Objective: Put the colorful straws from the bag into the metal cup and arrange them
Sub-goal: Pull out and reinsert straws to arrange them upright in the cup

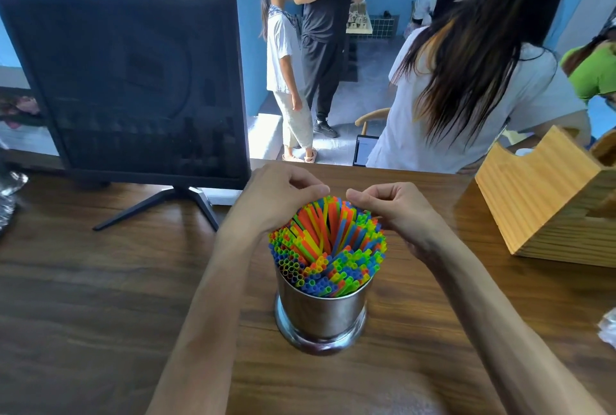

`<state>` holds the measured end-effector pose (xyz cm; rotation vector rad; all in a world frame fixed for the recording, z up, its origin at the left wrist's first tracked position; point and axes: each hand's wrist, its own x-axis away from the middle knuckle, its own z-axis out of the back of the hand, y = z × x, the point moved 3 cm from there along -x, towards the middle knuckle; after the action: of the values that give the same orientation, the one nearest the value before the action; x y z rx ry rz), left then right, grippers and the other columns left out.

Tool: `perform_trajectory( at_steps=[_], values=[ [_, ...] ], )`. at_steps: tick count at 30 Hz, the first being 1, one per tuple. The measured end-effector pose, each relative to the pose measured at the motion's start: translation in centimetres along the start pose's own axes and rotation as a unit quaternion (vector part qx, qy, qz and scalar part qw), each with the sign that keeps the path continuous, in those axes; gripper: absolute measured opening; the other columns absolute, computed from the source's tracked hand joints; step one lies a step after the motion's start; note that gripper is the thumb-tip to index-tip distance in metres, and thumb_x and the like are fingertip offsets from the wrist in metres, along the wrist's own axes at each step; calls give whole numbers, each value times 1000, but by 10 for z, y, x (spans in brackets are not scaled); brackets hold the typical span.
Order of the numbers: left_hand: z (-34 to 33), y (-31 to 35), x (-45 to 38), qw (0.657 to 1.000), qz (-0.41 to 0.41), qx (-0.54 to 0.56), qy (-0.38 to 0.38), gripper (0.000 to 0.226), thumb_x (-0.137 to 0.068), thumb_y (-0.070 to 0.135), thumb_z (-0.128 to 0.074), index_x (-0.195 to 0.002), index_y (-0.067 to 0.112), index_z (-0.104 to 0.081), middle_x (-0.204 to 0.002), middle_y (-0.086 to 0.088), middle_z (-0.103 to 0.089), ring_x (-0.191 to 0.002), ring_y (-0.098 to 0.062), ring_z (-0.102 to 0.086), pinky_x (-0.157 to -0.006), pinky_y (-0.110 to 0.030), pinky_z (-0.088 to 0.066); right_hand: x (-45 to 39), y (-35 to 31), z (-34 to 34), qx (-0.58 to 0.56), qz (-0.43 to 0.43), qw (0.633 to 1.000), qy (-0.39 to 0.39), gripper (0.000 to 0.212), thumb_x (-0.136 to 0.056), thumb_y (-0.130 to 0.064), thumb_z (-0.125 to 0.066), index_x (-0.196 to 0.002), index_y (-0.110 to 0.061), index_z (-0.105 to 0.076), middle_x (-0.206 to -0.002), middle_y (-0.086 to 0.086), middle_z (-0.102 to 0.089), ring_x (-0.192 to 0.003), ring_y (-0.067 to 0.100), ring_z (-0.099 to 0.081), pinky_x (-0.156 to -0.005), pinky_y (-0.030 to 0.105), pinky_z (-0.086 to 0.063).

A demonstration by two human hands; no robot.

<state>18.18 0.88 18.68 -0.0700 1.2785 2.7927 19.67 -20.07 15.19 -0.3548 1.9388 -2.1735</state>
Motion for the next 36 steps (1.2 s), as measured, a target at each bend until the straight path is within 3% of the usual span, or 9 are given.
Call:
perform_trajectory(
  at_steps=[5, 8, 13, 16, 19, 23, 28, 33, 36],
  values=[
    [1, 6, 1, 999, -34, -28, -8, 9, -94, 43, -70, -88, 41, -76, -85, 23, -71, -83, 5, -65, -72, -17, -50, 2, -1, 0, -4, 14, 1000, 1, 41, -81, -41, -78, -80, 0, -76, -73, 4, -74, -65, 7, -65, -59, 17, -52],
    [6, 13, 3, 997, -75, -4, 23, 9, -92, 40, -73, -84, 43, -76, -82, 22, -74, -82, 9, -65, -65, -8, -48, 3, -2, -1, 15, 21, 1000, 4, 38, -82, -46, -76, -78, -8, -78, -75, 3, -74, -68, 7, -64, -63, 17, -51],
    [13, 30, 10, 982, -150, 54, 96, 9, -94, 31, -74, -93, 26, -82, -84, 12, -76, -82, -13, -69, -76, -31, -55, 3, -17, -2, 78, 119, 989, 45, 21, -88, -52, -70, -95, -33, -78, -101, -9, -78, -96, 2, -69, -86, 23, -51],
    [22, 48, 15, 964, -193, 84, 165, 7, -95, 29, -72, -93, 29, -79, -87, 14, -76, -81, -17, -68, -74, -31, -54, 5, -32, -15, 113, 175, 978, -20, 24, -97, -50, -63, -116, -38, -72, -118, -16, -73, -115, -1, -64, -93, 17, -50],
    [41, 67, 23, 928, -239, 135, 251, 7, -95, 31, -72, -92, 36, -77, -85, 18, -75, -77, -7, -68, -69, -22, -52, 7, -40, -29, 124, 194, 970, -73, 25, -103, -37, -57, -120, -26, -72, -112, -9, -76, -116, 5, -66, -99, 19, -48],
    [76, 70, 37, 864, -277, 215, 360, 7, -95, 36, -71, -94, 31, -75, -85, 19, -75, -78, -3, -68, -68, -24, -53, 11, -48, -20, 32, 229, 973, -28, 20, -100, -28, -61, -106, -16, -76, -89, 0, -79, -93, 12, -74, -88, 22, -53],
    [80, 52, 41, 836, -249, 271, 408, 8, -98, 33, -68, -95, 29, -75, -88, 19, -75, -81, -5, -66, -68, -26, -54, 14, -56, -1, -179, 193, 964, -19, 36, -75, -57, -80, -96, -27, -82, -74, -6, -69, -61, 10, -62, -67, 22, -52],
    [61, 38, 36, 806, -184, 333, 453, 10, -99, 25, -67, -96, 24, -76, -87, 16, -76, -78, -10, -66, -65, -23, -54, 23, -57, -1, -175, 186, 966, -51, 50, -66, -65, -84, -100, -28, -82, -90, -1, -76, -81, 13, -72, -76, 25, -58],
    [54, 33, 34, 789, -154, 353, 479, 10, -99, 21, -67, -96, 21, -76, -87, 15, -76, -78, -10, -66, -63, -24, -54, 35, -57, -6, -87, 207, 973, -45, 35, -73, -44, -88, -103, -28, -81, -97, 6, -78, -82, 22, -75, -69, 26, -58]
  ],
)
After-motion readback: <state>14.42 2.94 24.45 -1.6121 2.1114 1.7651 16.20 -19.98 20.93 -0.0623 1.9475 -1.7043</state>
